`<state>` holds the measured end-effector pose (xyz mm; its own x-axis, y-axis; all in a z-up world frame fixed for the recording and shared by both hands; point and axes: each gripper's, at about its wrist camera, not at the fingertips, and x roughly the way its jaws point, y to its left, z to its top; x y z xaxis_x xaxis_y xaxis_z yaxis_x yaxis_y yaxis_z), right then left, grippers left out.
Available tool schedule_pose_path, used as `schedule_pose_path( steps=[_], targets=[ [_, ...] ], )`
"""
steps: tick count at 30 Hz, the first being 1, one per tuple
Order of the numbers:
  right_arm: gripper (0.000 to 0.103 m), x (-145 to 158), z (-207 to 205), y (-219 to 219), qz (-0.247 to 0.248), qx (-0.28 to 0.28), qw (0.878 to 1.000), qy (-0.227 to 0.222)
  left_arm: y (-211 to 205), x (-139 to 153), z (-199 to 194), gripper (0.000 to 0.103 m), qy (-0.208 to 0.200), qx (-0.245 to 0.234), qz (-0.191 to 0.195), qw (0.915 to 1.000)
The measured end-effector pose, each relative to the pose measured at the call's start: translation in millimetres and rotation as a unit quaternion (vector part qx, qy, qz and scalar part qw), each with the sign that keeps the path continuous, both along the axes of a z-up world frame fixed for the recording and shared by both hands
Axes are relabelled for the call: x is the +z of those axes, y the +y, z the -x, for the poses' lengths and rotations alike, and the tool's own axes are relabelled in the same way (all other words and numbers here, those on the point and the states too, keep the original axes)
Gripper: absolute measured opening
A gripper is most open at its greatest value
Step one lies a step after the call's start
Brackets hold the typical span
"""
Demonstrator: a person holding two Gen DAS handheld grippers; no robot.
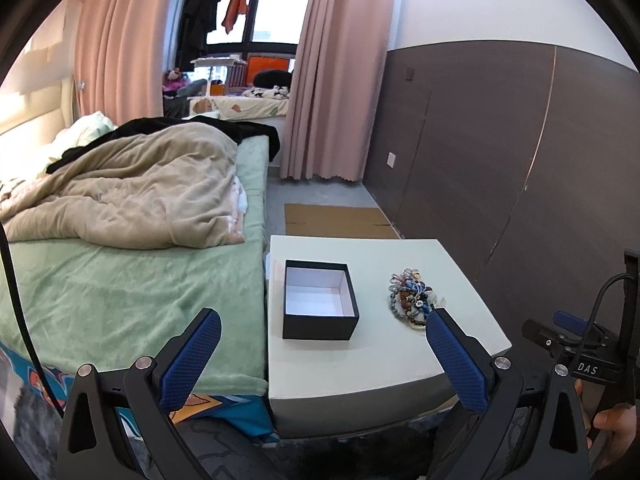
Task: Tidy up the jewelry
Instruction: 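Move both tools toward the jewelry pile beside the black box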
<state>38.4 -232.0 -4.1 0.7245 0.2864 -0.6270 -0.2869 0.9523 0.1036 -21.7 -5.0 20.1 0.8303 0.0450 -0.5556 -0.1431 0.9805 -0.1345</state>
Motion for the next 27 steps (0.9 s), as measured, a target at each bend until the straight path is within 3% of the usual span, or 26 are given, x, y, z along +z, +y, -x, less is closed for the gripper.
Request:
schedule_pose_path(
  steps=[7,27],
  targets=[
    [0.103,-0.7,0.3,-1.1,-0.003,0.002,1.0,0.003,11.8,-2.4,3.4,0.102,0.002,0.016,0.011,0.9998],
    [0.103,-2.2,-3.1,-2.8,-0.003,-0.005,1.0,0.009,6.8,0.9,6.2,0.102,-0.006,-0.002,0.004,1.0]
  ],
)
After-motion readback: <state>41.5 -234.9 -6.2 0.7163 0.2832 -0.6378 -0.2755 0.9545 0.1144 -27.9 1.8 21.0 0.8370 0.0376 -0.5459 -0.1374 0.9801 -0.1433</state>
